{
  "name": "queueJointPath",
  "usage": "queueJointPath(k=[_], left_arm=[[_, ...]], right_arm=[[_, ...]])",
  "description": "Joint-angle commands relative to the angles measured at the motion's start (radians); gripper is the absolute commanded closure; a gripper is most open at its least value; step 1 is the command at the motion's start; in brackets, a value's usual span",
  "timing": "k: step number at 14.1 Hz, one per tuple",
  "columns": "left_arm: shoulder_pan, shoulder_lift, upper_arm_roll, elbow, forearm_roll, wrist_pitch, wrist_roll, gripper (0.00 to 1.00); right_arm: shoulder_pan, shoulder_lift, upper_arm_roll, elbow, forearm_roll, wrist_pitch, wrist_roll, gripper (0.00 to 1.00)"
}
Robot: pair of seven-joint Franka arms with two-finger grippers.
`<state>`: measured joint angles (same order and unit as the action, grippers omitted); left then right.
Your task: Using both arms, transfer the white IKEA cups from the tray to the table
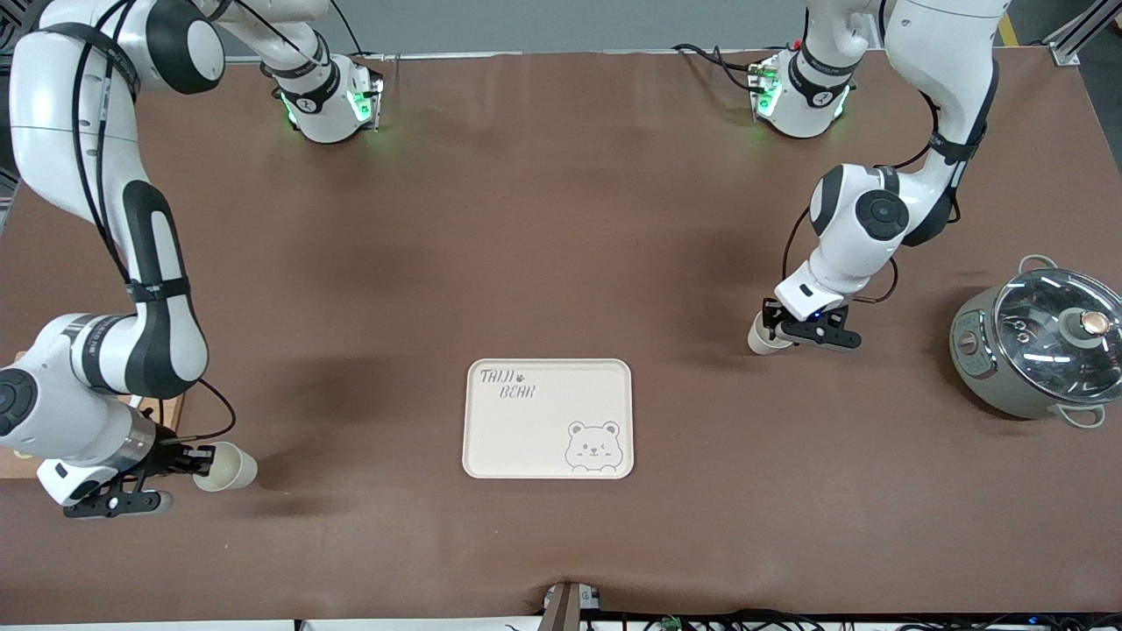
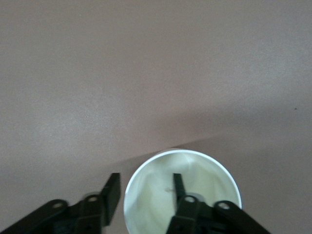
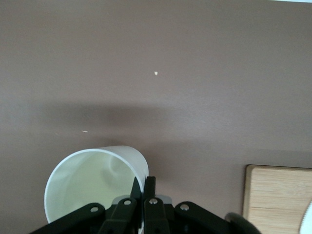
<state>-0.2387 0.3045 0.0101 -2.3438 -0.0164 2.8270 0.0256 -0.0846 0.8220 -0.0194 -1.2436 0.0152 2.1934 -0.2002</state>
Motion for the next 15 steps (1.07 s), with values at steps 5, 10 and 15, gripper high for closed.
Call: queueJointPath(k=[5,10,15], left_arm=[[0.024,-0.011,-0.012,0.003,-0.02,0.023,0.031,0.0],[0.041,-0.093,-0.013,0.023,-0.02,-0.107,0.03,0.0],[0.042,-0.127,-0.013,0.219,-0.022,-0.408,0.013,0.0]], right_arm=[[-0.024,0.011,0.021,-0.033,0.005,0.011,-0.035,1.0],[-0.027,0.017,0.022,-0.072,0.021,0.043,-0.033,1.0],[-0.024,0.019,0.021,-0.088,0.054,0.058,-0.033,0.64]])
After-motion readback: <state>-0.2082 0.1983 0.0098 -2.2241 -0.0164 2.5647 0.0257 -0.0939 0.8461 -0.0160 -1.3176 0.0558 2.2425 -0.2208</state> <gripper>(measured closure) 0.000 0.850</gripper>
